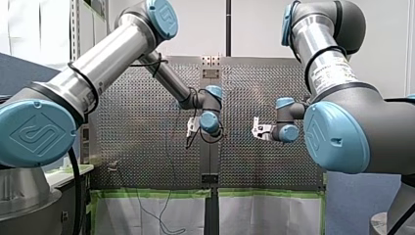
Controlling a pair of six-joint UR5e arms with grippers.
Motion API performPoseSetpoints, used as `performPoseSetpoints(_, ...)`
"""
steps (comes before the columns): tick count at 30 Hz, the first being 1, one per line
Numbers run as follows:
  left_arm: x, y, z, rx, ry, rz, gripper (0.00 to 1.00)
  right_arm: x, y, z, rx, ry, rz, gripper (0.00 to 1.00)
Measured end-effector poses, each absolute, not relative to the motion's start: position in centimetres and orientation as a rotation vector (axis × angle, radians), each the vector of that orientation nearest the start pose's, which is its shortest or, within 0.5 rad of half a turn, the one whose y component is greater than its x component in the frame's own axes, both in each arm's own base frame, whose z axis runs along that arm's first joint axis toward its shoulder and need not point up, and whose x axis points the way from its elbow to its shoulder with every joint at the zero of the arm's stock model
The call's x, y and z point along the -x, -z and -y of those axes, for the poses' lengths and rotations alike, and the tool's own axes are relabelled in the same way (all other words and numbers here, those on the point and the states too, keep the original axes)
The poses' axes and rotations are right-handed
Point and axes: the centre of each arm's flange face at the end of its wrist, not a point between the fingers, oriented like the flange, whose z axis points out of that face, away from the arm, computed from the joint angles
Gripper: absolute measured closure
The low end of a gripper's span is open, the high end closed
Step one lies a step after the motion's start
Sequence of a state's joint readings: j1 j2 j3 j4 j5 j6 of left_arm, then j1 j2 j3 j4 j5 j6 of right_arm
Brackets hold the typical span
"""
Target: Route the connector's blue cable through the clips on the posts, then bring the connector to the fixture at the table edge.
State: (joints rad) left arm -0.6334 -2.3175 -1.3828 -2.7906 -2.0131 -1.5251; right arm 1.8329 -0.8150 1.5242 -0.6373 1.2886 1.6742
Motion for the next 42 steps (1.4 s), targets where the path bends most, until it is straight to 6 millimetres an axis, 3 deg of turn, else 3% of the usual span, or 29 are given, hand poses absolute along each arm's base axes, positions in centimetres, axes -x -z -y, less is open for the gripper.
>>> performPoseSetpoints(6,-48.8,-14.3,47.8,-0.294,0.035,-1.756,0.00,-33.1,-10.9,61.2,-1.635,-1.630,1.059,0.84)
performPoseSetpoints(23,-45.1,-13.0,49.5,-0.348,0.069,-1.765,0.00,-33.1,-10.9,61.2,-1.637,-1.629,1.061,0.84)
performPoseSetpoints(42,-44.3,-13.2,50.6,-0.342,0.110,-1.740,0.00,-33.2,-10.9,61.1,-1.639,-1.629,1.061,0.84)
